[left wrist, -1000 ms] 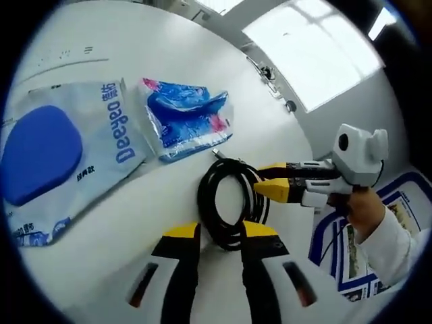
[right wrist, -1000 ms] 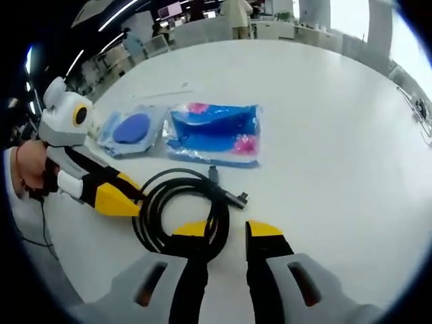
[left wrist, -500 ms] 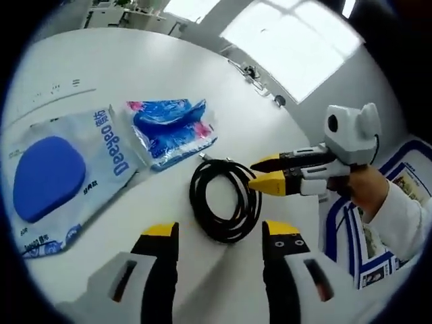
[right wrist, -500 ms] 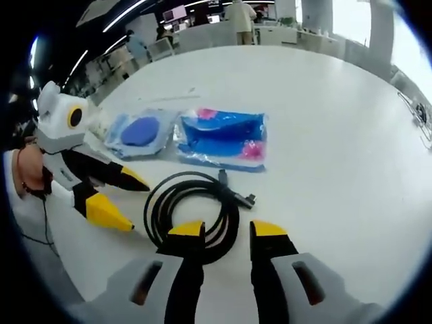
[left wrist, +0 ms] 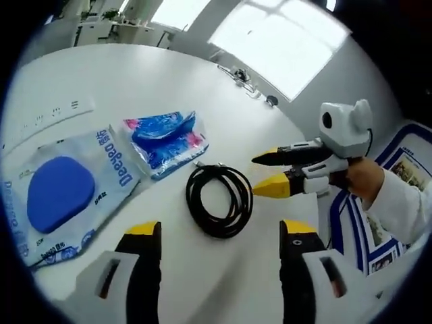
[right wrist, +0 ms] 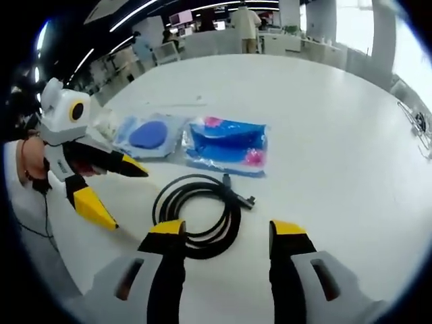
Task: Arrange the tabletop items into an orderly group along one side of the table until the central work area is clear of visible clutter.
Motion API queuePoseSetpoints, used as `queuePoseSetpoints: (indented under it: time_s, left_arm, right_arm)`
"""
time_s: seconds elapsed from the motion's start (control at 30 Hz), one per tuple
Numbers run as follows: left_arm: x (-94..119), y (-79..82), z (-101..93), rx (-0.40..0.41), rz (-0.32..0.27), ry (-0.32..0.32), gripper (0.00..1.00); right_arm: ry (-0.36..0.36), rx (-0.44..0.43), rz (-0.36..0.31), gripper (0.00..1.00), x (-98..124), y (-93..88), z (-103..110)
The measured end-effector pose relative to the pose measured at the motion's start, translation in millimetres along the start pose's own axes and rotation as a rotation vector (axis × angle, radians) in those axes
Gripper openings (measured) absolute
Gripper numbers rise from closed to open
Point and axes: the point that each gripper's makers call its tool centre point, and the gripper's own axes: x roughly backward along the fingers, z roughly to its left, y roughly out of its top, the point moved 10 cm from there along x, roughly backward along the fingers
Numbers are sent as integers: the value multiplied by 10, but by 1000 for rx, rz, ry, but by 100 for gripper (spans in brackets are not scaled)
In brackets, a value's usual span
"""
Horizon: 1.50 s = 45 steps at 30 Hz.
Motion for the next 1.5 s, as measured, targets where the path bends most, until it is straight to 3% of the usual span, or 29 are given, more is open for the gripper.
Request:
queuePoseSetpoints:
  time_s: [0.4,0.7,1.23,1.5]
  left_arm:
    - [353,64,-67,-56,-24,2,84]
    - [676,88,-151,-92,-64,15,91]
    - [1446,-161,-243,-106,-129,63,99]
    - [1857,-329,-264,-106,-157,98,99]
  right_arm:
    - [37,56,-69,72,232,85,155]
    - [52,87,-105,82,395,142,287]
    - [71,110,-155,89,686,162,545]
    - [84,124,-172,89,788,182,730]
